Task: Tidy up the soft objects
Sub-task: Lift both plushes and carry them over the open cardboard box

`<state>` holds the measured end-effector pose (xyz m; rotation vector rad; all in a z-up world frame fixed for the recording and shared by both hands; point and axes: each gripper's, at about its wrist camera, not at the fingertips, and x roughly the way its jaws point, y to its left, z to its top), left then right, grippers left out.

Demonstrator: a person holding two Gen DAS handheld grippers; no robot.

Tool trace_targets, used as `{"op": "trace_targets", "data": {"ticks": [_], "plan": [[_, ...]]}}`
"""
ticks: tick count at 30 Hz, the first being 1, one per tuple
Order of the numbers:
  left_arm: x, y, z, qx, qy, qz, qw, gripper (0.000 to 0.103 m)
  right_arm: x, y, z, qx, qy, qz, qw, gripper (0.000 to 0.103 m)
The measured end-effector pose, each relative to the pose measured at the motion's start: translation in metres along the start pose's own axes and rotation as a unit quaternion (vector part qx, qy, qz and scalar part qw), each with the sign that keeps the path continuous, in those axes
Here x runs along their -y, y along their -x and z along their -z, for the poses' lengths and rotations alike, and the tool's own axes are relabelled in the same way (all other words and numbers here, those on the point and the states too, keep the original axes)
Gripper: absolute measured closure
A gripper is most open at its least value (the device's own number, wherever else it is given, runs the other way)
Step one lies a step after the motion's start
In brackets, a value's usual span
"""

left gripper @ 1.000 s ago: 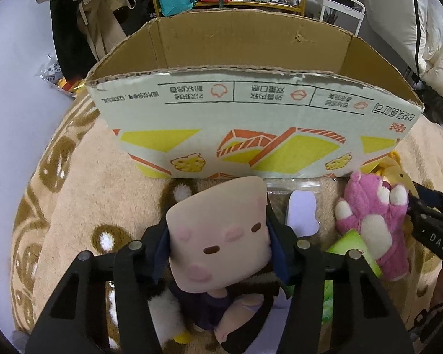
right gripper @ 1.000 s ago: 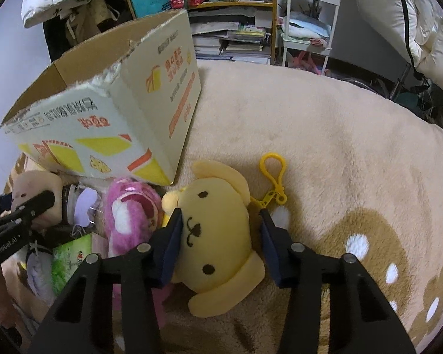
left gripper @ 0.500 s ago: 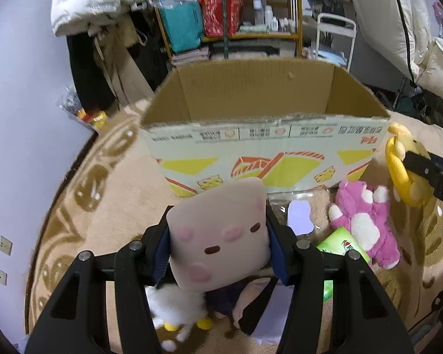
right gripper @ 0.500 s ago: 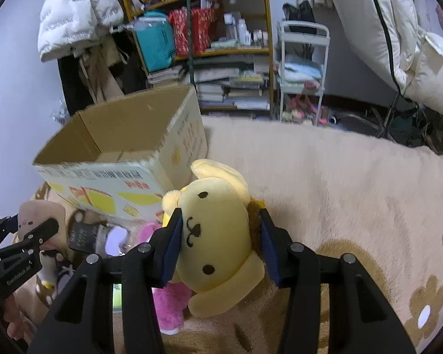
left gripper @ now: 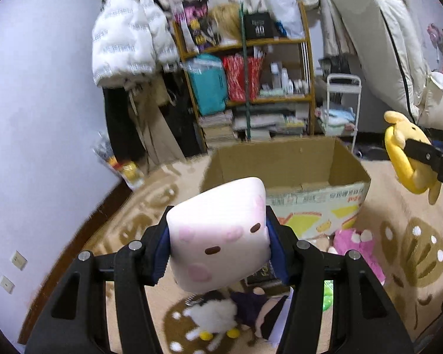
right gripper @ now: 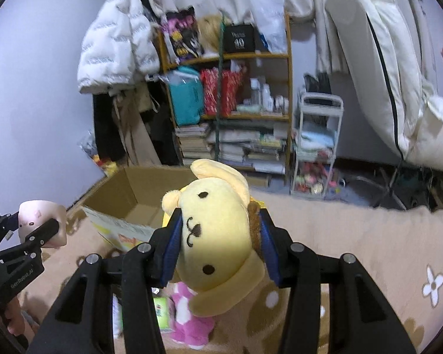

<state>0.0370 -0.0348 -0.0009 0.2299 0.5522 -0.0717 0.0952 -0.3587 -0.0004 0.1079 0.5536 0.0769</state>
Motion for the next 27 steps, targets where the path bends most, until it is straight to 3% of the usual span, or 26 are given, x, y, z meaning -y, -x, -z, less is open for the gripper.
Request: {"op": "trace_targets", "data": {"ticks": [4, 10, 22, 27], "plan": [[-0.008, 0.025, -0.01, 0.035, 0.003, 0.0, 0.9994, 0.048, -0.015, 0.019, -0.016, 0.032, 0.023, -0.002, 0.999, 0.051], [-0.019, 0.031, -0.036, 0.061, 0.019, 0.005, 0.998, 0.048, -0.03, 0.032, -0.035, 0.061, 0.036, -0.013, 0.997, 0.051], [-0.02, 0.025, -0.097, 0.133, 0.019, 0.016, 0.9908, 0.046, -0.042, 0.013, -0.072, 0.09, 0.042, -0.032, 0.995, 0.05], [-0.017, 0.013, -0.107, 0.156, 0.045, 0.003, 0.9867, 0.044, -0.042, 0.001, -0.076, 0.101, 0.028, -0.041, 0.994, 0.049]]}}
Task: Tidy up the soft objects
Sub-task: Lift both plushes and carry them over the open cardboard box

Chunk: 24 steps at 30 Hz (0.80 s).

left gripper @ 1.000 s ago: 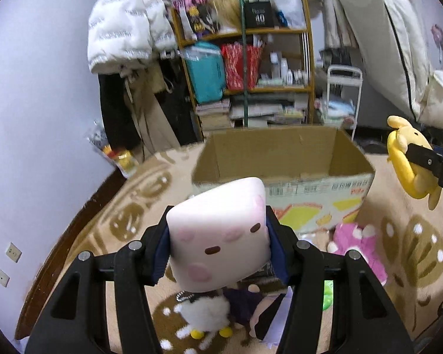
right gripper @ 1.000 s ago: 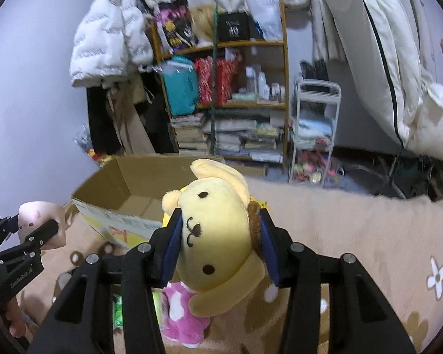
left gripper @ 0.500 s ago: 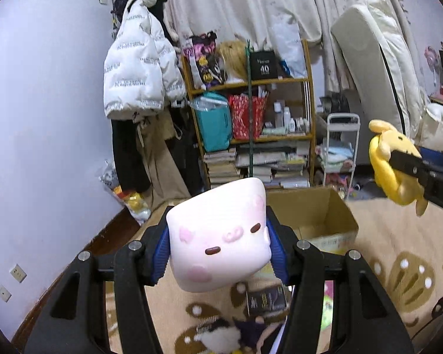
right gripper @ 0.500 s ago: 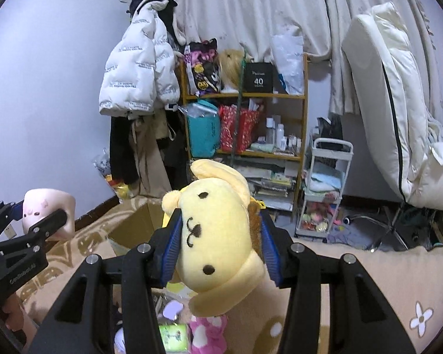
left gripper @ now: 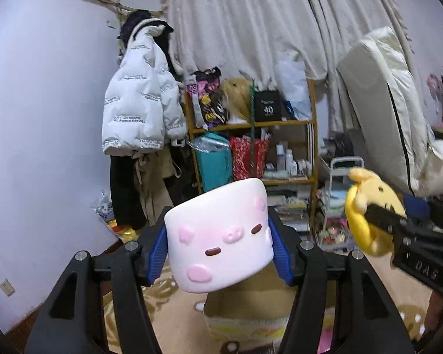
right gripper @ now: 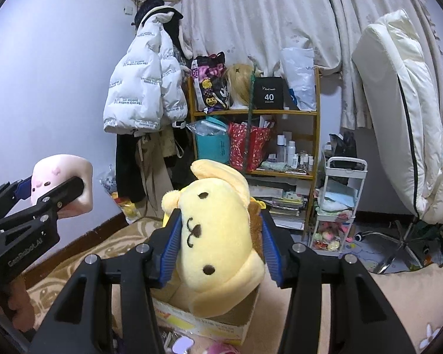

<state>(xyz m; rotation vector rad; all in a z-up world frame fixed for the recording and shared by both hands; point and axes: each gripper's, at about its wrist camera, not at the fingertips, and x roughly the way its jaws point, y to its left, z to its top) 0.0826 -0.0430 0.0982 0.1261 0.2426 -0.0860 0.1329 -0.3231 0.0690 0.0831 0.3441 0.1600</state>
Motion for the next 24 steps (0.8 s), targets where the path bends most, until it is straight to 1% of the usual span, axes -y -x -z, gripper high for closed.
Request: {"op": "trace_targets", "data": {"ticks": [2, 6, 15, 21, 24], "plan": [[0.002, -0.008, 0.003, -0.001, 0.0, 0.003, 1.0, 0.044, 0.003, -0.004, 0.005, 0.003, -0.008, -0.002, 1.0, 0.049], [0.004, -0.027, 0.015, -0.015, 0.0, 0.005, 0.9999, 0.043, 0.009, -0.02, 0.017, -0.016, -0.016, -0.008, 1.0, 0.049], [0.002, -0.073, 0.051, -0.072, 0.013, 0.011, 0.9973, 0.043, 0.017, -0.047, 0.041, -0.025, -0.018, -0.024, 0.999, 0.049], [0.007, -0.097, 0.072, -0.108, 0.004, 0.015, 0.9941, 0.041, 0.014, -0.067, 0.057, -0.053, -0.003, -0.027, 0.998, 0.048], [0.008, -0.107, 0.081, -0.128, 0.006, 0.019, 0.9916, 0.04, 0.016, -0.076, 0.064, -0.066, -0.006, -0.033, 0.997, 0.048]]}}
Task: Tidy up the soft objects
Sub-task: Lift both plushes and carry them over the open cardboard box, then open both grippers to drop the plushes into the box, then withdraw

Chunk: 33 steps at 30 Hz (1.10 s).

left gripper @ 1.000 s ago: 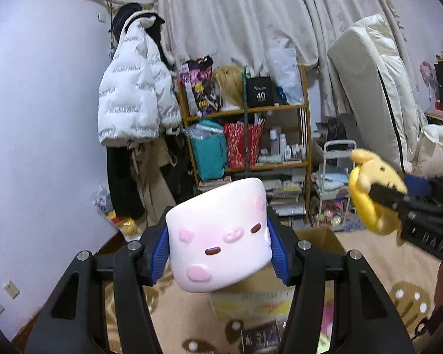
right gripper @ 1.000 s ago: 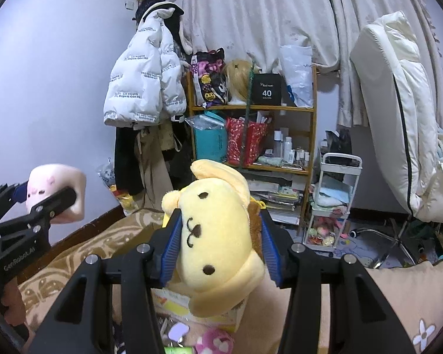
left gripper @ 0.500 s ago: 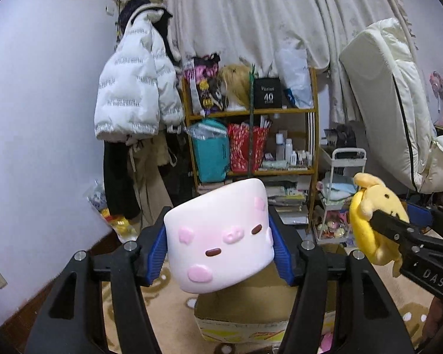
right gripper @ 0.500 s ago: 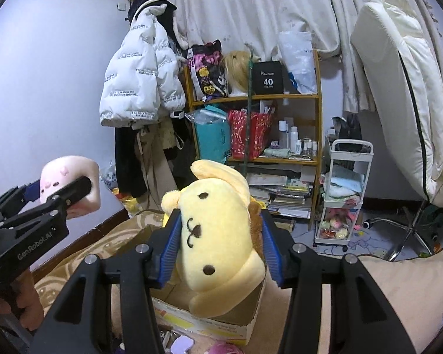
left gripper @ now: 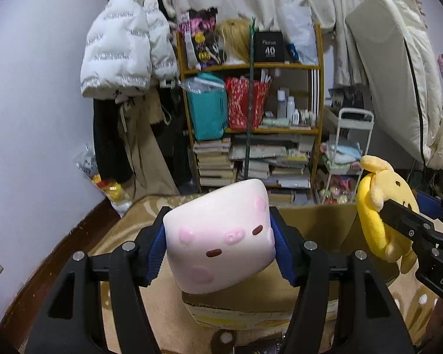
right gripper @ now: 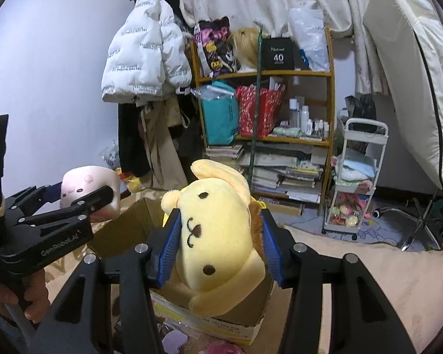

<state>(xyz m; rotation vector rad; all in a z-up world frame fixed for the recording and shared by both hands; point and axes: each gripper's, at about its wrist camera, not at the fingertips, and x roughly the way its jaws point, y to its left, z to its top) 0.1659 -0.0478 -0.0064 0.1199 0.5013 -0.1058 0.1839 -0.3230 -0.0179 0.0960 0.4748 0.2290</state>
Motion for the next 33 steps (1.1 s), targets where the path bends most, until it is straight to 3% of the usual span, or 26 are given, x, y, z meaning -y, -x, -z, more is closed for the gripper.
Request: {"op": "trace_targets", "data": {"ticks": [16, 20, 22, 24, 33], "plan": [[0.004, -0.032, 0.019, -0.067, 0.004, 0.021, 0.9975, 0.032, 0.014, -0.027, 0.02, -0.05, -0.026, -0.011, 0.998, 0.045], [0.001, -0.027, 0.017, -0.058, 0.009, 0.014, 0.9982, 0.017, 0.015, -0.028, 0.022, -0.059, -0.026, -0.014, 0.998, 0.043], [0.001, -0.023, 0.017, -0.047, 0.005, 0.0, 0.9989, 0.013, 0.016, -0.027, 0.022, -0.058, -0.03, -0.009, 0.998, 0.038], [0.0, -0.021, 0.017, -0.049, 0.0, -0.01, 0.9987, 0.011, 0.018, -0.024, 0.022, -0.054, -0.036, -0.005, 0.998, 0.023], [-0.007, 0.004, 0.017, -0.054, -0.009, -0.019, 0.9983, 0.006, 0.019, -0.003, 0.018, -0.04, -0.061, 0.002, 0.997, 0.005]]}}
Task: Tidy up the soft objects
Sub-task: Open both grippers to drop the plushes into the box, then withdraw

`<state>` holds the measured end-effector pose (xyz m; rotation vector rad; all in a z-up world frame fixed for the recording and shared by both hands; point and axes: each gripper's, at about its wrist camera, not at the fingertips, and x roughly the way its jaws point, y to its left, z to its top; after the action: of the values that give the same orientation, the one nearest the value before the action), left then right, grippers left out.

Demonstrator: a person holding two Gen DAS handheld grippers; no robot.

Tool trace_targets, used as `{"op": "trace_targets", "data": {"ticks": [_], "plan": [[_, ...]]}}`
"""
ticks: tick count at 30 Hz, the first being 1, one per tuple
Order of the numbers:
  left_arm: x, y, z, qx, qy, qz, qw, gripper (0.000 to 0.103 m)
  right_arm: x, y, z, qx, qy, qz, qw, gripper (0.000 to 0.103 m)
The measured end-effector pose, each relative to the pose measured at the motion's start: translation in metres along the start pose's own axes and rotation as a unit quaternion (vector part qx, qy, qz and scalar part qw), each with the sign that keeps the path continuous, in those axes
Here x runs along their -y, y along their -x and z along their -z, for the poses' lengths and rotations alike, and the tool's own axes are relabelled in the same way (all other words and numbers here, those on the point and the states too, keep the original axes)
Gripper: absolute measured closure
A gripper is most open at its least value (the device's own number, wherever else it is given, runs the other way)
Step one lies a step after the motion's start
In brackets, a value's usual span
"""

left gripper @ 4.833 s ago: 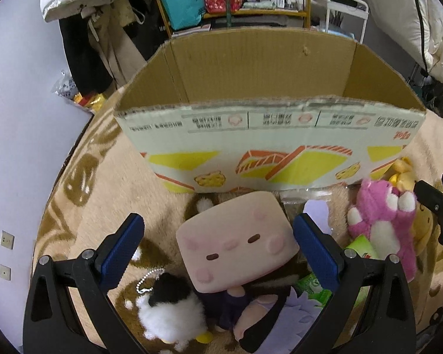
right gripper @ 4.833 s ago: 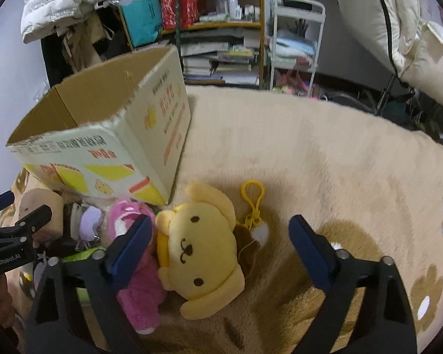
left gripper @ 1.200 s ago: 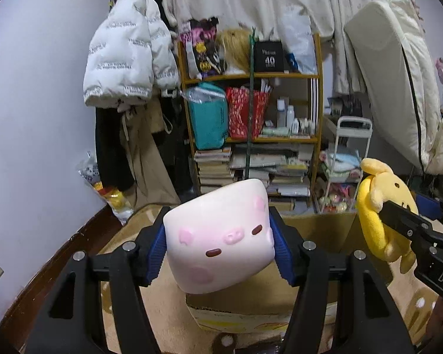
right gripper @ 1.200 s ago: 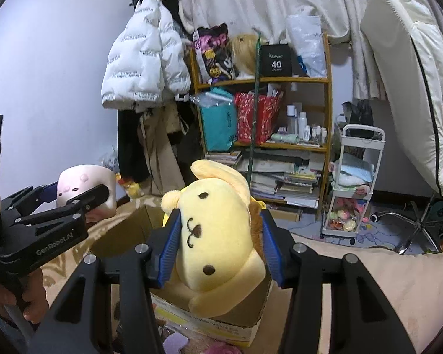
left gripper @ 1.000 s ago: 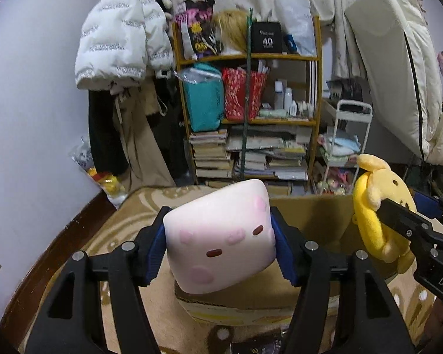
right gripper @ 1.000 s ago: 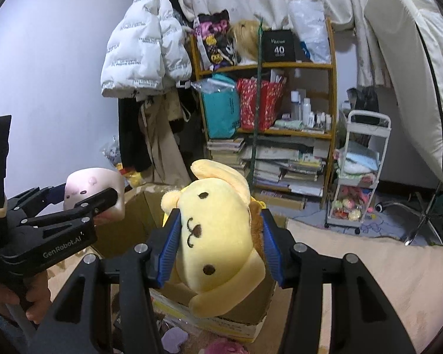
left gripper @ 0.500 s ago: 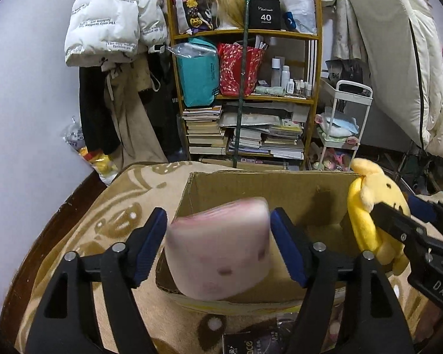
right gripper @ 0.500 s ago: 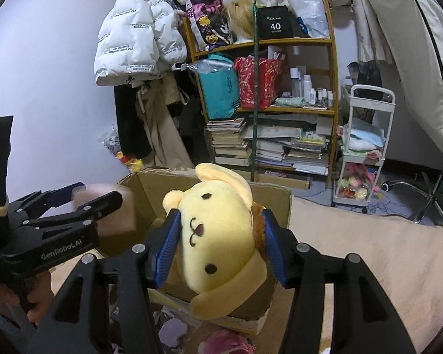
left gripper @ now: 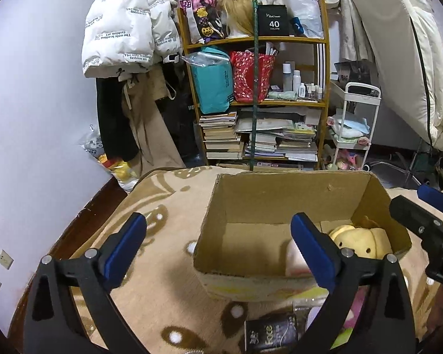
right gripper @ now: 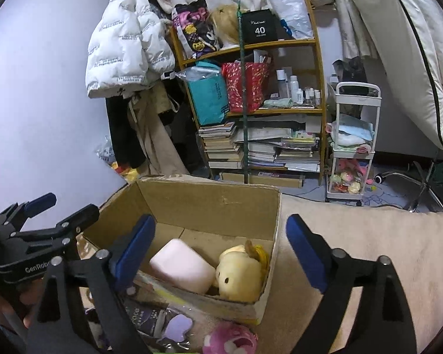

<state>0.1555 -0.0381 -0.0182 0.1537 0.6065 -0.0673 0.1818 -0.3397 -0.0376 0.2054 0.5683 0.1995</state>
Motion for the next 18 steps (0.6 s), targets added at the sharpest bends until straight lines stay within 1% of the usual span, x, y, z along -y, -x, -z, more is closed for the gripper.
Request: {"op": "trace_targets", "data": {"ticks": [6, 11, 15, 18], "plan": [[-0.008, 0.02, 0.005, -0.009, -0.001, -0.003, 1.0, 0.005, -0.005, 0.02, 0.001, 0.007, -0.002, -0.002, 1.0, 0.003], [-0.01, 0.034, 0.011, -0.019, -0.019, -0.004, 0.9996, 0.005, -0.009, 0.036, 0.006, 0.008, -0.001, 0.003, 1.0, 0.002], [-0.015, 0.047, 0.017, -0.022, -0.012, -0.001, 0.9997, 0.005, -0.011, 0.052, 0.013, 0.003, 0.002, 0.008, 1.0, 0.002], [-0.021, 0.059, 0.025, -0.028, -0.009, -0.006, 0.9995, 0.005, -0.013, 0.064, 0.017, -0.004, 0.015, 0.012, 1.0, 0.002]]}}
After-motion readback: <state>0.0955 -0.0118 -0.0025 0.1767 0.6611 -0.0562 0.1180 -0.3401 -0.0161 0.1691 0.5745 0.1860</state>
